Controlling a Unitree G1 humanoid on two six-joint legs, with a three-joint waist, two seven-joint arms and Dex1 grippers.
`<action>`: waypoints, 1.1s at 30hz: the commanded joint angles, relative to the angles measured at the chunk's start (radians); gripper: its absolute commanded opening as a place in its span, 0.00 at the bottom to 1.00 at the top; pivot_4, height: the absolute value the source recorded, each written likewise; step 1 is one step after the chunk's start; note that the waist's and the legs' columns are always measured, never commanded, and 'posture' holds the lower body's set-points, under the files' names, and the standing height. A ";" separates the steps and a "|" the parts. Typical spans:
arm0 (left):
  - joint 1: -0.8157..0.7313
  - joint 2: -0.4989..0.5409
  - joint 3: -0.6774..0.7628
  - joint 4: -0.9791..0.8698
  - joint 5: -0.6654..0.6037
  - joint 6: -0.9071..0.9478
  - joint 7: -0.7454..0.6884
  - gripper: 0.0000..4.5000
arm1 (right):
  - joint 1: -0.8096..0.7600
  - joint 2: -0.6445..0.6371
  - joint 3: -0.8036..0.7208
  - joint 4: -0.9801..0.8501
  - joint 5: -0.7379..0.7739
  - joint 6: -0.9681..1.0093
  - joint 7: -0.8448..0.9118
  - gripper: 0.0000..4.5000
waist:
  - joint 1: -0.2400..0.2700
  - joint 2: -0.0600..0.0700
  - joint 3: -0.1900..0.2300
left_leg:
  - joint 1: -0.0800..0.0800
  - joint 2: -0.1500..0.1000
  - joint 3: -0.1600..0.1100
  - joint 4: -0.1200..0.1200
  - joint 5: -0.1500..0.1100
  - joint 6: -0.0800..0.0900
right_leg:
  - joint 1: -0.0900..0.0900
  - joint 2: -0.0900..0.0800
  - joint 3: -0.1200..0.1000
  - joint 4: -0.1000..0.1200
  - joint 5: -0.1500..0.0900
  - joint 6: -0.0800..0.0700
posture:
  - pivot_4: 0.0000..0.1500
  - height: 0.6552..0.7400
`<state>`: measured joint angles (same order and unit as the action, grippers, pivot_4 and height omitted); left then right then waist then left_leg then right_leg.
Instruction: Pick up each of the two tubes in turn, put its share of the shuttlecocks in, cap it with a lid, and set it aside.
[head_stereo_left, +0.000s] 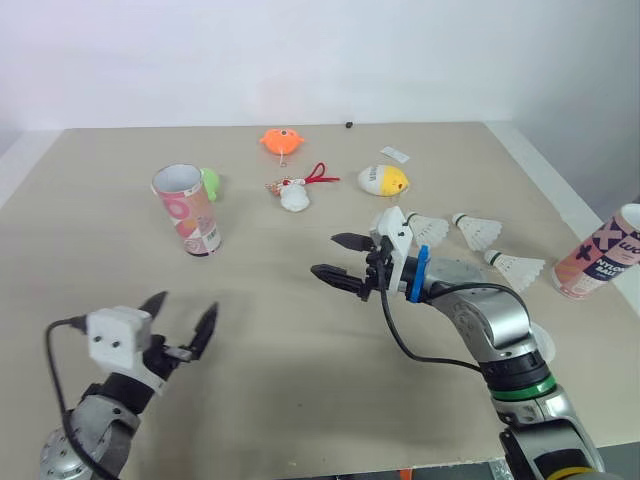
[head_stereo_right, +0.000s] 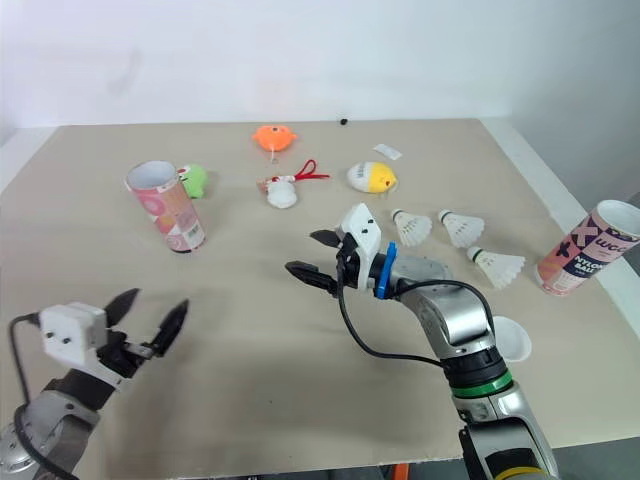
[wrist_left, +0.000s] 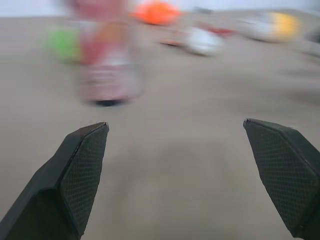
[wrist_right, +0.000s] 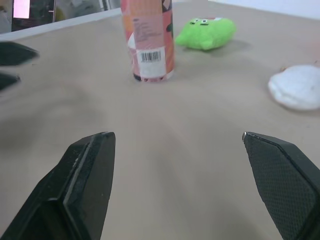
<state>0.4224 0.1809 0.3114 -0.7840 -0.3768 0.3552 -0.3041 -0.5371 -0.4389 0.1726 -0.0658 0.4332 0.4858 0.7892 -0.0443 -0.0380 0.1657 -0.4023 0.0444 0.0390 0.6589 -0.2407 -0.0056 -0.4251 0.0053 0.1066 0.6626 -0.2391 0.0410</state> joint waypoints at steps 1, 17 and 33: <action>-0.030 -0.043 0.057 0.015 0.008 -0.063 0.085 1.00 | -0.022 0.018 -0.020 0.010 -0.017 -0.046 0.012 0.97 | -0.001 0.000 0.000 | 0.000 0.000 0.000 0.000 0.000 0.000 | 0.000 0.000 0.000 0.000 -0.001 0.000 | 1.00 1.00; -0.382 0.129 0.046 0.429 -0.005 -0.007 0.036 1.00 | 0.078 0.010 -0.092 -0.147 -0.021 -0.015 -0.081 0.97 | -0.004 -0.001 0.000 | 0.000 0.003 0.000 0.000 0.000 -0.001 | -0.001 0.006 0.000 0.001 0.001 -0.002 | 1.00 1.00; -0.765 0.217 -0.055 0.857 0.046 -0.037 -0.072 1.00 | 0.182 -0.009 -0.154 -0.310 0.000 0.076 -0.172 0.97 | -0.001 -0.001 0.000 | -0.001 0.002 -0.002 -0.001 0.002 -0.003 | -0.001 0.006 -0.003 0.002 0.003 -0.005 | 1.00 1.00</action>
<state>-0.2940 0.3800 0.2434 0.0507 -0.3409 0.3581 -0.3739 -0.3528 -0.4402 0.0541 -0.3268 0.4145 0.5606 0.6251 -0.0457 -0.0394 0.1653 -0.4039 0.0461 0.0364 0.6584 -0.2389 -0.0092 -0.4265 0.0113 0.1038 0.6643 -0.2365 0.0366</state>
